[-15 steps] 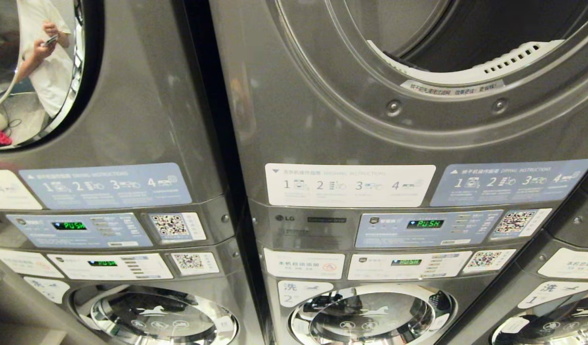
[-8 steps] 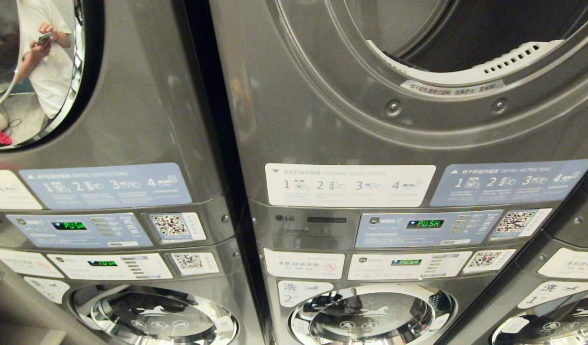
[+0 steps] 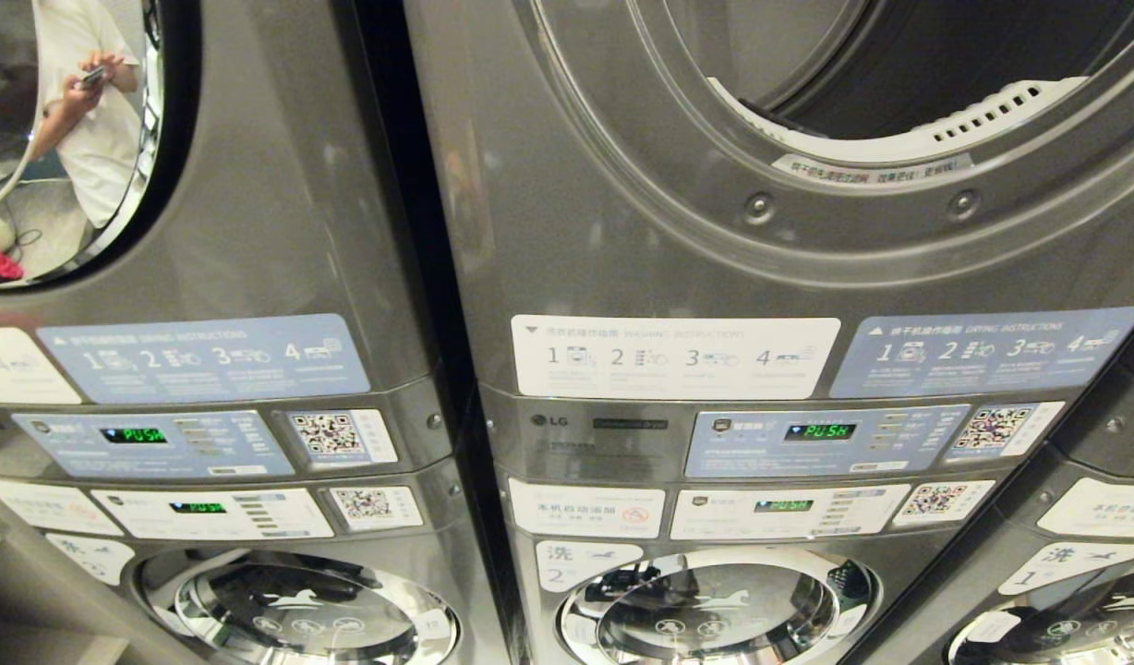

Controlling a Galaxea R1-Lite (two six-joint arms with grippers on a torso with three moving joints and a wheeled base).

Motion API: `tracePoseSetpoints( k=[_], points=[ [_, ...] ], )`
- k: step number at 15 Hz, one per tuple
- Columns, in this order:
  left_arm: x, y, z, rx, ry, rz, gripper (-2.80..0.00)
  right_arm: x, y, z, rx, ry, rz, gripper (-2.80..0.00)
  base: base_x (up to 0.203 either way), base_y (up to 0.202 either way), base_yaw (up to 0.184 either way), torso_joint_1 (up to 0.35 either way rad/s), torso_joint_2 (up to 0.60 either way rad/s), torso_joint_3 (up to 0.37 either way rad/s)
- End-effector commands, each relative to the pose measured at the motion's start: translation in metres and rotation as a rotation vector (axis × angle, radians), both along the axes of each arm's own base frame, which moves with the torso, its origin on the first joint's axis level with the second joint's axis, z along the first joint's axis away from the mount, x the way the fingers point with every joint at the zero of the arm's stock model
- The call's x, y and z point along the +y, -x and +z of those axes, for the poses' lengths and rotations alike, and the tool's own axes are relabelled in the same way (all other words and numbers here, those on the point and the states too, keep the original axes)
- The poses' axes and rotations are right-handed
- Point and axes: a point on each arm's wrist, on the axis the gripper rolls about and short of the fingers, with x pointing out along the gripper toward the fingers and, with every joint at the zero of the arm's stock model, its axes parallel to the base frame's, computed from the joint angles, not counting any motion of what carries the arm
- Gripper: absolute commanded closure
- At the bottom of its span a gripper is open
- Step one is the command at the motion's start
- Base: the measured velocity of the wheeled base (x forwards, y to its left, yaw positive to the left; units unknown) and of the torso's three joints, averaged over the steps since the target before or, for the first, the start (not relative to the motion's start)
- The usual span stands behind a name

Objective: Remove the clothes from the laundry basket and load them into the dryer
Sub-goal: Open the dryer

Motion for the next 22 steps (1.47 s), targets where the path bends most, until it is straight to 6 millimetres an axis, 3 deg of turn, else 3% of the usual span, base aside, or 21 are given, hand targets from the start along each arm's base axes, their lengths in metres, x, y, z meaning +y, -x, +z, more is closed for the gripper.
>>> tracePoseSetpoints(
  k=[1, 15, 22],
  points=[
    [0.0, 0.0, 0.0001, -0.002, 0.001, 0.002, 0.0, 0.0, 0.0, 0.0, -0.001, -0.002, 0.0, 0.0, 0.0, 0.0, 0.0, 0.0, 0.0, 0.0],
    [0.0, 0.0, 0.0003, -0.003, 0.022, 0.0, 0.0, 0.0, 0.0, 0.0, -0.001, 0.001, 0.002, 0.0, 0.0, 0.0, 0.0, 0.003, 0.0, 0.176],
    [0.0001, 0.0, 0.0003, -0.003, 0.018, 0.003, 0.0, 0.0, 0.0001, 0.0004, -0.002, -0.007, 0.0, 0.0, 0.0, 0.0, 0.0, 0.001, 0.0, 0.032]
  ],
)
